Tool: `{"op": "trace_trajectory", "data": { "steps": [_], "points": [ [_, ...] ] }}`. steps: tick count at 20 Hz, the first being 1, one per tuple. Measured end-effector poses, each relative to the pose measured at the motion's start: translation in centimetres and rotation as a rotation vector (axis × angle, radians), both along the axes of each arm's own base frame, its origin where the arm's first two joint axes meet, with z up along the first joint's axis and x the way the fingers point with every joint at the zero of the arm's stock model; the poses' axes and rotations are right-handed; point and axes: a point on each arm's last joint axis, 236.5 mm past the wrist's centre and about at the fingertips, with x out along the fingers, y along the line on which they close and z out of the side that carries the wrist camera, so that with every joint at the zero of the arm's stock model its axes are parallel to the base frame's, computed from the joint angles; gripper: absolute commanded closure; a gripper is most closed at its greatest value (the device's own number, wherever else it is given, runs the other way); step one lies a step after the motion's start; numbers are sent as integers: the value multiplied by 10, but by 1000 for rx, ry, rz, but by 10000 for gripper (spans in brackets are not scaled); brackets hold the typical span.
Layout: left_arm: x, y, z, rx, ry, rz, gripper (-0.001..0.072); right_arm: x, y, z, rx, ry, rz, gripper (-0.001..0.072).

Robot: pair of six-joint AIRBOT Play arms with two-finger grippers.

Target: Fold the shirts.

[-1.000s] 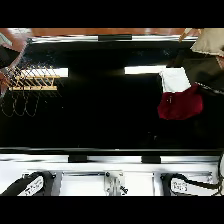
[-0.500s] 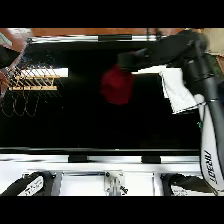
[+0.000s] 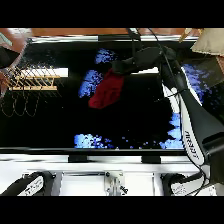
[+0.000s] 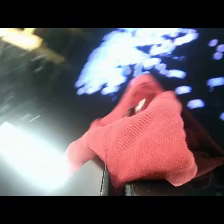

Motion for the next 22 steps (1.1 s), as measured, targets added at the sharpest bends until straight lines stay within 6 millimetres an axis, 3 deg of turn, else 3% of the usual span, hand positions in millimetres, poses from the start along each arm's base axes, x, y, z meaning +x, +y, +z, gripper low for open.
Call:
{"op": "trace_trajectory", "data": {
  "steps": [2,6,11,13,16,19,22],
  "points": [
    [0,1,0,5,0,3,676,31,-41,5,20,-41,-99,617],
    [0,2,0,8,-1,5,677,91,-128,37,77,-202,-329,617],
    [1,2,0,9,-1,6,676,135,-224,59,69,-387,-554,617],
    [1,2,0,9,-1,6,676,149,-261,71,63,-483,-642,617],
    [1,2,0,9,-1,6,676,164,-306,110,88,-704,-784,617],
    [1,2,0,9,-1,6,676,163,-342,145,105,-888,-893,616],
    [1,2,0,9,-2,6,676,157,-361,162,115,-961,-942,617]
  ]
}}
